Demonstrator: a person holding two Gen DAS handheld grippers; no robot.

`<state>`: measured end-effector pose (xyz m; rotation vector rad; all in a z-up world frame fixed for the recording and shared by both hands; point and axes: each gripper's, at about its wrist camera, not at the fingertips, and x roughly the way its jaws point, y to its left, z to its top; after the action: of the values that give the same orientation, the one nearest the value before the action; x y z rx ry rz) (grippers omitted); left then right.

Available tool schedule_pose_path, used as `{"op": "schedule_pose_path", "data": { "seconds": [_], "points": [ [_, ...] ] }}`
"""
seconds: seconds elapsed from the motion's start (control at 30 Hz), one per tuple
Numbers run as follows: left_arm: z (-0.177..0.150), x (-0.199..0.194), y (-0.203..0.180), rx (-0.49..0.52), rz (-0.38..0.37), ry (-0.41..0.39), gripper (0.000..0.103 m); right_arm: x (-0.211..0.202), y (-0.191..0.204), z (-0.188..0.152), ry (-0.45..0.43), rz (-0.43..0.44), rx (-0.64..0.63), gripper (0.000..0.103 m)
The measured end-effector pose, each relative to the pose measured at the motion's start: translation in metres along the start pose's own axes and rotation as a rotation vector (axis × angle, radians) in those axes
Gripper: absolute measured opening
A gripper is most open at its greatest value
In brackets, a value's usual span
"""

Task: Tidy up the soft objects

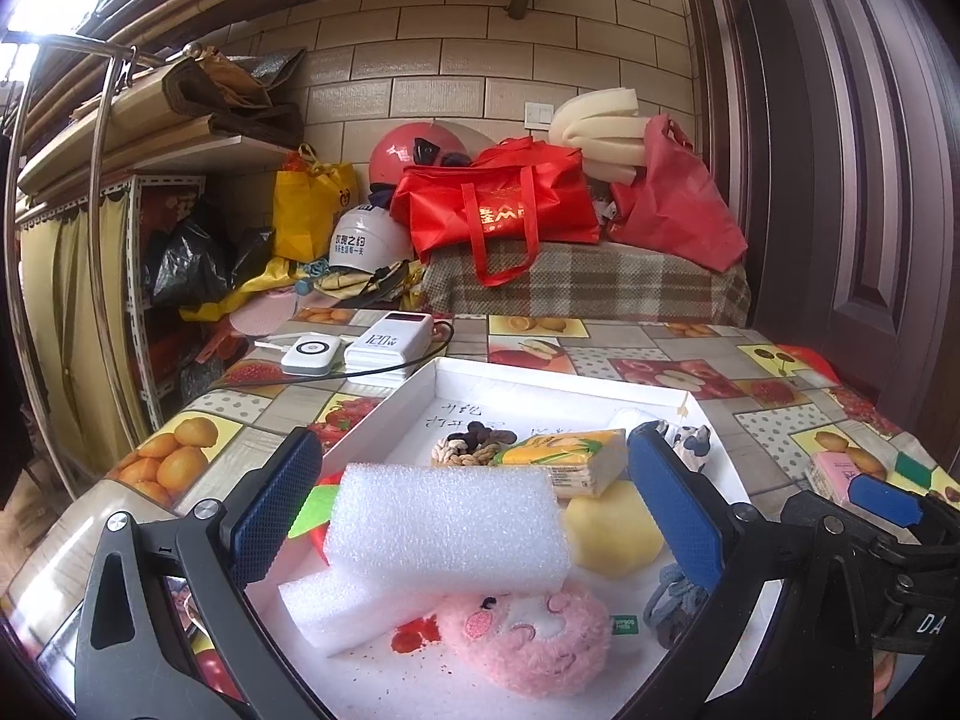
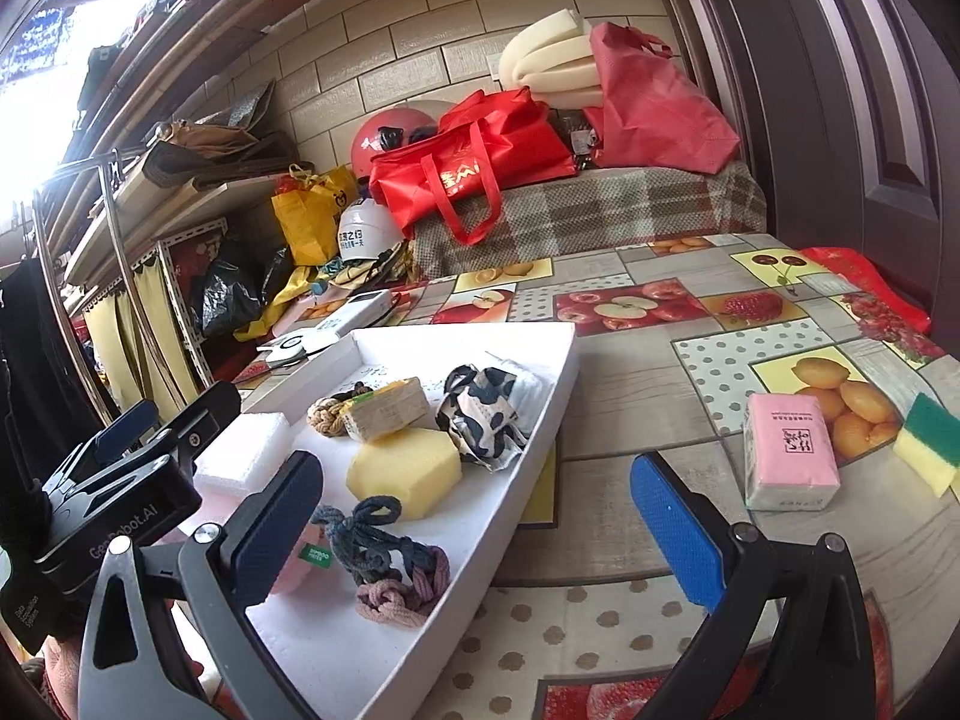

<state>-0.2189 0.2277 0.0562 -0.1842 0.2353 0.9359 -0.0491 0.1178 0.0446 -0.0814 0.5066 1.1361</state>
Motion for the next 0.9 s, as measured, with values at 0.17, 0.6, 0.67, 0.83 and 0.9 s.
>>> {"op": "schedule_pose_path", "data": {
  "seconds": [0.17,0.6,0.67,0.83,0.9],
  "points": [
    [-0.001,-0.003,-0.007,0.009,-0.020,0.006,0.103,-0.011,-0.022,-0.004,0.034,-0.076,0.037,0.103],
    [-0.005,-0.011,-0.020,0.035,-0.035,0.006,0.103,-0.073,-0.114,-0.005,0.004,-0.250,0.014,0.103],
    [-0.005,-0.012,-0.023,0.041,-0.040,0.006,0.103,-0.086,-0.136,-0.006,-0.005,-0.283,0.035,0.103],
    [-0.008,-0.017,-0.036,0.054,-0.083,0.023,0.103,-0.103,-0.182,-0.007,0.046,-0.361,0.082,0.103],
    [-0.010,-0.019,-0.050,0.079,-0.120,0.040,0.103,-0.103,-0.196,-0.007,0.076,-0.358,0.100,0.103]
  ]
}}
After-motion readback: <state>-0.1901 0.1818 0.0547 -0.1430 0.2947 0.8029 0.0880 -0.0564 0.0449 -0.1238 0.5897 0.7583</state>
